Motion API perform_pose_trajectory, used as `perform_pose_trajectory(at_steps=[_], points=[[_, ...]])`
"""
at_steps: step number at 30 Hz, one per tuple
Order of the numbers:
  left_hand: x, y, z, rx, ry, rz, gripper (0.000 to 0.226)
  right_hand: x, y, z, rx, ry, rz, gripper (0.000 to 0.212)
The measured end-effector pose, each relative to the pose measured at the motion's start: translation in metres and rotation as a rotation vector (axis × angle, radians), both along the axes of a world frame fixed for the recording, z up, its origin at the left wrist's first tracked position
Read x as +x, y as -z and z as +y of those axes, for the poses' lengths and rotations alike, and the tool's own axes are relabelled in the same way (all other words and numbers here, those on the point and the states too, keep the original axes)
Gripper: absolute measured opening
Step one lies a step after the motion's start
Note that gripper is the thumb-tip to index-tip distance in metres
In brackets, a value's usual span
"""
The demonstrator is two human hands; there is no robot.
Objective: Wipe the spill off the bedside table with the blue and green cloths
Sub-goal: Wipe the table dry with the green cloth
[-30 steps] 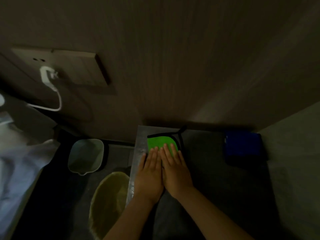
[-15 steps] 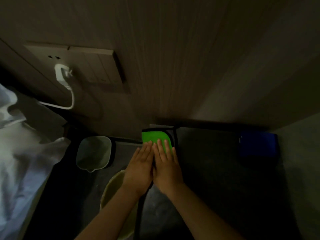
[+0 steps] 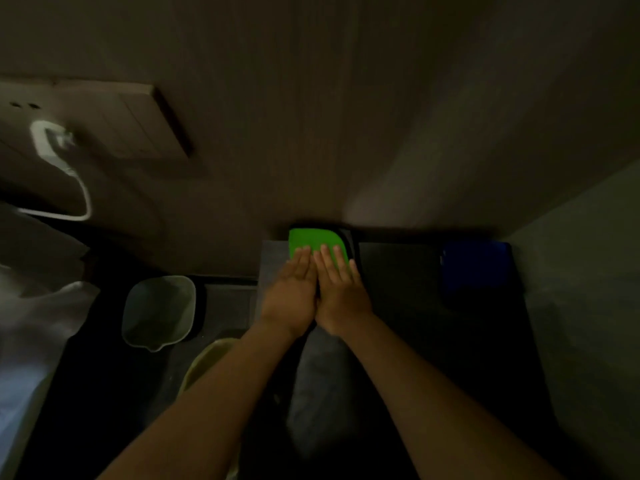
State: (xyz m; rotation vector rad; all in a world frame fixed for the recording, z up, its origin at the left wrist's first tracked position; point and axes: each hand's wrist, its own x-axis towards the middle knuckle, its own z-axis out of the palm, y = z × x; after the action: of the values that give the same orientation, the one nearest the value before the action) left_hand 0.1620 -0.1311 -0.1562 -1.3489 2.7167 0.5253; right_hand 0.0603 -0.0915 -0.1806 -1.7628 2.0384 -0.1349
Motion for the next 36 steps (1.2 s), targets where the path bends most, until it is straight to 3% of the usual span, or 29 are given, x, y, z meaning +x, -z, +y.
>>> perform_pose_trajectory(at_steps=[8,17,25,32,36], points=[[-0.014,0.003,0.100,0.080,0.083,0.074,0.061,-0.018,-0.004,0.109,0.078,0.080,-0.030,0.074],[-0.089,0.006,0.023,0.048,0.128,-0.031,0.067,-0.089,-0.002,0.036,0.100,0.077,0.045,0.073],[-0.066,0.011,0.099,0.081,0.187,0.073,0.063,-0.072,0.001,0.119,0.049,0.136,0.003,0.072],[-0.111,0.009,0.052,0.081,0.171,-0.042,0.065,-0.108,-0.011,0.074,0.140,0.122,0.042,0.072],[-0.079,0.008,0.100,0.113,0.148,0.023,0.065,-0.079,-0.009,0.117,0.083,0.137,0.024,0.072]])
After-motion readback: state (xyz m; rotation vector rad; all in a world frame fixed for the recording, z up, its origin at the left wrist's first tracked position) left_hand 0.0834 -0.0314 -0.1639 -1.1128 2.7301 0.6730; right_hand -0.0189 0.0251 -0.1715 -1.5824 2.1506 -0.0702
